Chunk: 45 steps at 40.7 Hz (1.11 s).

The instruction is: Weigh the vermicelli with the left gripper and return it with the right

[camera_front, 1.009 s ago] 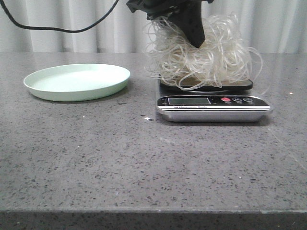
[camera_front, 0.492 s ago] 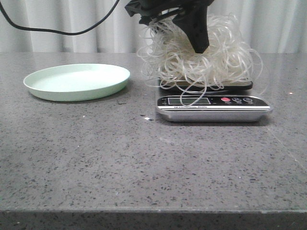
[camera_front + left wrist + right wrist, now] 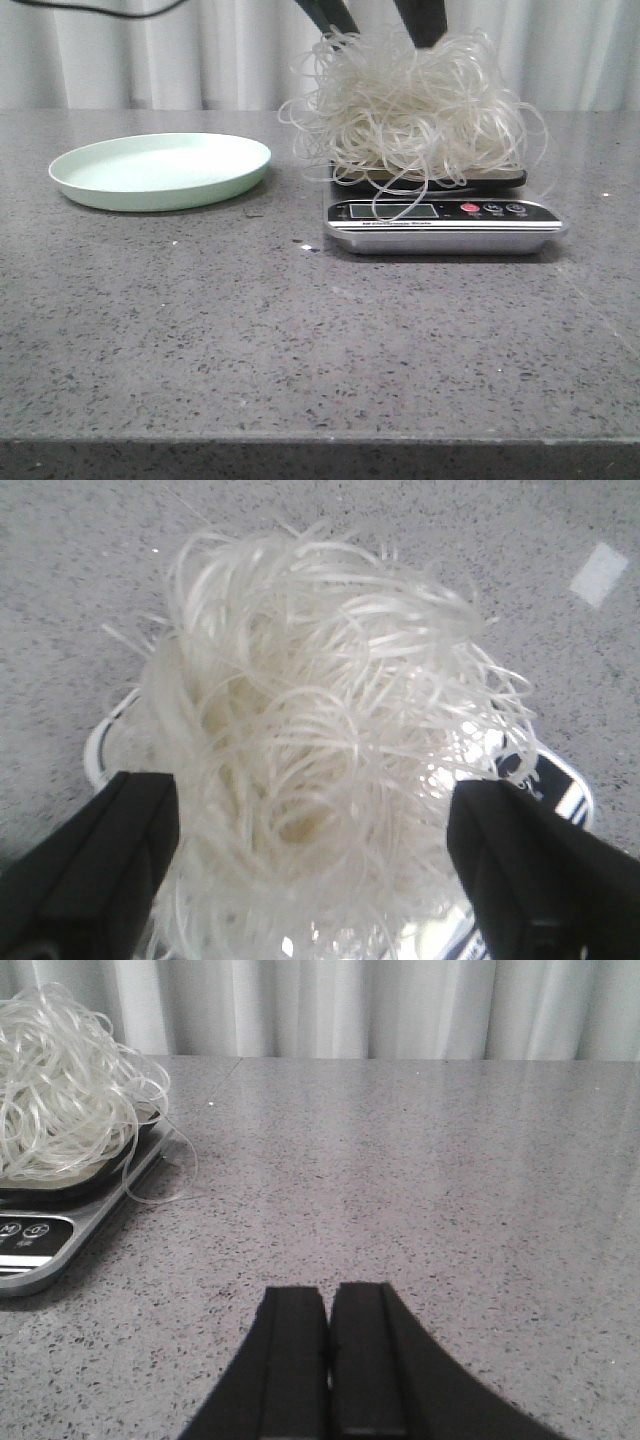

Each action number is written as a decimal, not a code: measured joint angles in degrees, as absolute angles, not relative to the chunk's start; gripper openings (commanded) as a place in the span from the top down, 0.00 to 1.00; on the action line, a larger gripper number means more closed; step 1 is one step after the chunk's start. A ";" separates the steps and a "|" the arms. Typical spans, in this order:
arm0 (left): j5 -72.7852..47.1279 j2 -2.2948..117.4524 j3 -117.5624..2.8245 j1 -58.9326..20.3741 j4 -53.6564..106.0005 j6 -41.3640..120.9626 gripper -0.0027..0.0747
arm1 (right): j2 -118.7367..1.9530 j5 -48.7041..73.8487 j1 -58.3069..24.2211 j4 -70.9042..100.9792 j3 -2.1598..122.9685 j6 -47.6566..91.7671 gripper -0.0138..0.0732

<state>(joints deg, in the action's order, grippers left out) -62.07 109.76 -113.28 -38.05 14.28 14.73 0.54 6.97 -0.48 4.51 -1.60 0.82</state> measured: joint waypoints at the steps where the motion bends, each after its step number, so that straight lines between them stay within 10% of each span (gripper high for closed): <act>1: -62.32 109.22 -113.32 -38.05 13.90 14.44 0.19 | 0.54 6.97 -0.48 4.51 -1.60 0.82 0.67; 19: -64.28 96.77 -108.65 -30.78 10.82 10.74 0.36 | 0.54 6.97 -0.48 4.51 -1.60 0.82 0.67; 45: -43.83 55.87 -61.63 -13.99 7.69 8.71 0.70 | 0.54 6.79 -0.48 4.51 -1.60 0.82 0.67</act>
